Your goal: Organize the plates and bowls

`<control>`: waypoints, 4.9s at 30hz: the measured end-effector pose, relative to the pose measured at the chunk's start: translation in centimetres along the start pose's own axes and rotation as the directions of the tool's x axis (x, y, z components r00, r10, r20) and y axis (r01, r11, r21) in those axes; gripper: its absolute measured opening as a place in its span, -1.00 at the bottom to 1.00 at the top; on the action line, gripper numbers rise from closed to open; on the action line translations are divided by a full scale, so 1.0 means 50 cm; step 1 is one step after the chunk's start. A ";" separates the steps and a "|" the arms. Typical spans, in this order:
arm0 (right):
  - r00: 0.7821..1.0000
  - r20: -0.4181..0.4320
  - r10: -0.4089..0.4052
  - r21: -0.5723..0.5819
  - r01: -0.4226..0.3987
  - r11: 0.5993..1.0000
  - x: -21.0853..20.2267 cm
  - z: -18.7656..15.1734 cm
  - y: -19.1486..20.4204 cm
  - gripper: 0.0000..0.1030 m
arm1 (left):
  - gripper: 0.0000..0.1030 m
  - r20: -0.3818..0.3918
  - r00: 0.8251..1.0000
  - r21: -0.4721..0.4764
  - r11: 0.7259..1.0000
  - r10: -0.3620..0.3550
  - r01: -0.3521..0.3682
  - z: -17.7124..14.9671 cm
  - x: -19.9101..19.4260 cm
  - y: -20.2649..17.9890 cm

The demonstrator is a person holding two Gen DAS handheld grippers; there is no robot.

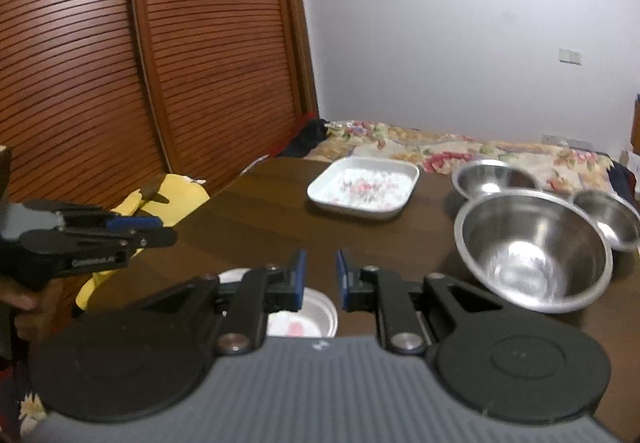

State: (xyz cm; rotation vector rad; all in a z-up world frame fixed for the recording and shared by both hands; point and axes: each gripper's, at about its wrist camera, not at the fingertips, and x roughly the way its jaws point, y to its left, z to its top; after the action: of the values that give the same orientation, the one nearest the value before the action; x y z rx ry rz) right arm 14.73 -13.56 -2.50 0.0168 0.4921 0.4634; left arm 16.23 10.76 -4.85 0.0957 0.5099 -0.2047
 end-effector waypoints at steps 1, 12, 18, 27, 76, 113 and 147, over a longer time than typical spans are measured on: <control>1.000 -0.001 0.003 -0.005 -0.003 1.000 0.008 0.009 -0.003 -0.65 | -0.46 0.004 1.000 -0.002 1.000 -0.003 0.003 0.009 0.011 0.001; 0.997 -0.062 -0.040 0.000 0.040 0.999 0.120 0.096 -0.055 -0.44 | -0.16 -0.008 1.000 -0.003 1.000 -0.021 0.021 0.089 0.138 0.024; 0.993 -0.109 -0.052 0.041 0.057 0.998 0.197 0.126 -0.094 -0.24 | 0.05 -0.022 1.000 0.011 1.000 -0.022 0.022 0.121 0.207 0.041; 0.973 -0.213 -0.085 0.049 0.097 0.994 0.311 0.151 -0.128 -0.24 | 0.05 -0.063 0.997 0.021 0.998 -0.051 0.053 0.159 0.319 0.043; 0.877 -0.468 -0.108 0.011 0.128 0.992 0.446 0.150 -0.163 -0.76 | -0.70 -0.226 0.969 -0.094 0.992 -0.101 0.081 0.138 0.469 0.065; 0.981 -0.195 -0.005 0.099 0.024 0.995 0.159 0.197 -0.080 -0.77 | -0.69 -0.007 0.998 -0.040 0.997 -0.061 0.061 0.197 0.085 0.020; 0.984 -0.181 0.010 0.071 0.003 0.997 0.003 0.025 -0.007 -0.76 | -0.70 -0.037 0.995 -0.052 0.994 -0.093 0.091 0.021 -0.081 -0.032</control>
State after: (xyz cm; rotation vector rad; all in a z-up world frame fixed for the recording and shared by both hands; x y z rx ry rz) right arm 15.58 -13.67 -1.49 0.0446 0.6872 0.4526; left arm 12.93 9.75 -2.02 0.0269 0.5590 -0.2805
